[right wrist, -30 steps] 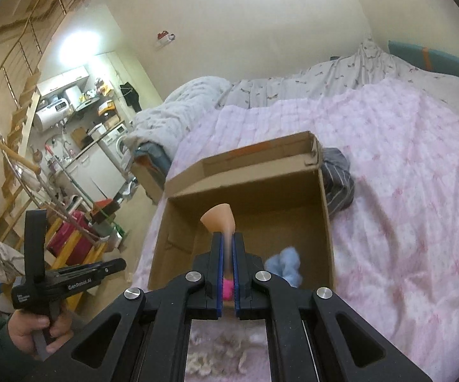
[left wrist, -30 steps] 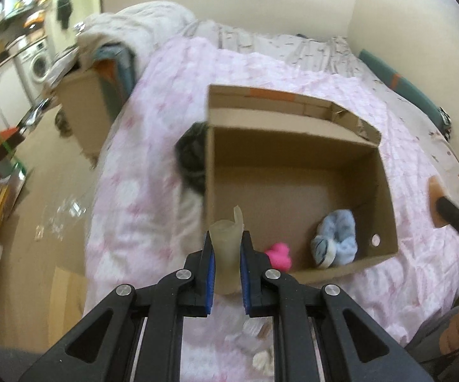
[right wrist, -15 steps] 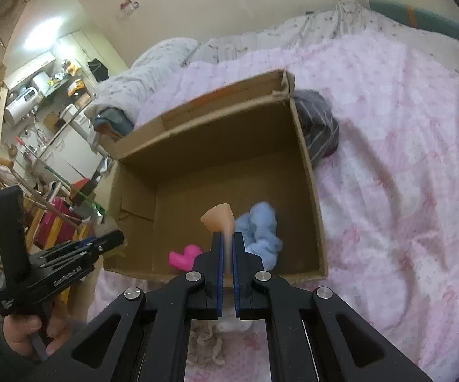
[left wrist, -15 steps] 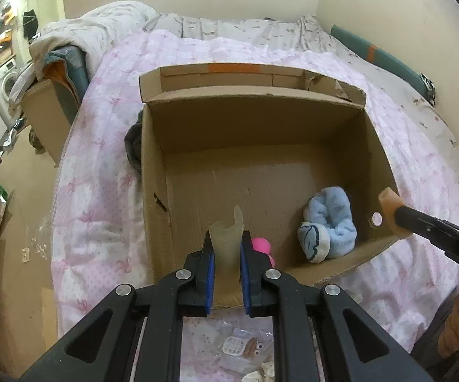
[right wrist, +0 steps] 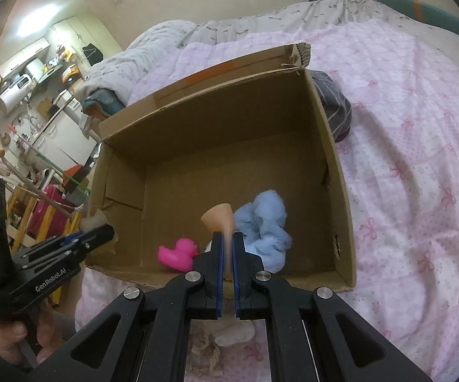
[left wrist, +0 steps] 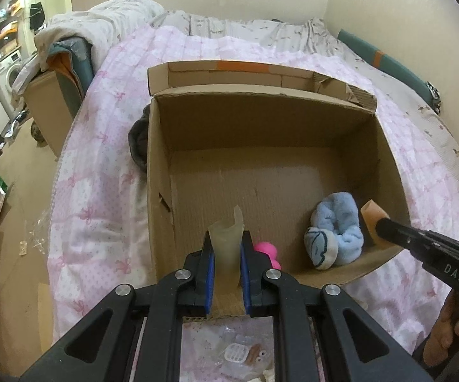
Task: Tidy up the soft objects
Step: 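Carry the beige piece and tan tube over the box with both grippers, then open both grippers to drop the beige piece and tan tube into the box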
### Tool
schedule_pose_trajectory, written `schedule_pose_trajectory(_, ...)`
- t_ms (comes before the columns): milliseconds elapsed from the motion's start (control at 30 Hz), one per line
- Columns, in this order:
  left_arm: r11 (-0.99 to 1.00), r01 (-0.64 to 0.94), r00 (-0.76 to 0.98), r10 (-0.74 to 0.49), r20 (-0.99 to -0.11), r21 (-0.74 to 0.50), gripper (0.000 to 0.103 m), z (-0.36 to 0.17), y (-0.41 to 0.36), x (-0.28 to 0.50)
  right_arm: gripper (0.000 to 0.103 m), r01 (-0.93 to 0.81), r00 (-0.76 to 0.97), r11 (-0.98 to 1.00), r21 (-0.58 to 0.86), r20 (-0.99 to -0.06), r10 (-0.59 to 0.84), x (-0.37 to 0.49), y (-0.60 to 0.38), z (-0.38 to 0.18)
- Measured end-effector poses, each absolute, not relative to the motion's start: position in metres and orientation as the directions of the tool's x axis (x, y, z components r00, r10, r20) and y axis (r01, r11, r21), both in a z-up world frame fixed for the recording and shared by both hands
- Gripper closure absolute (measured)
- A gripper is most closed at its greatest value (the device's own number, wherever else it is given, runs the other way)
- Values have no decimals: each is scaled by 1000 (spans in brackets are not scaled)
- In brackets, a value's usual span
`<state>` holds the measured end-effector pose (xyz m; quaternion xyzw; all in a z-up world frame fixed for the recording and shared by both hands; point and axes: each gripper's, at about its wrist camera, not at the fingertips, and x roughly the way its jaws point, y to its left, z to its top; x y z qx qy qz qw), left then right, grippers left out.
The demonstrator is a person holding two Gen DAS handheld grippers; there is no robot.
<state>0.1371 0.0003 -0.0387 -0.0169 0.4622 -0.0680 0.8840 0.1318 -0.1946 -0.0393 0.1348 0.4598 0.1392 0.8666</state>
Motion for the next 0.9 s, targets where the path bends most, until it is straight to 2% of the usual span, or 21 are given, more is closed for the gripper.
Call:
schedule_pose_trajectory(733, 991, 89, 559, -136, -818, -103, 89, -41, 2, 140, 96, -103, 548, 930, 354, -760, 350, 132, -195, -40)
schedule_pose_trajectory(900, 990, 82, 559, -142, -817, -116, 82, -39, 4, 140, 96, -87, 548, 927, 366, -759, 351, 134, -197, -41)
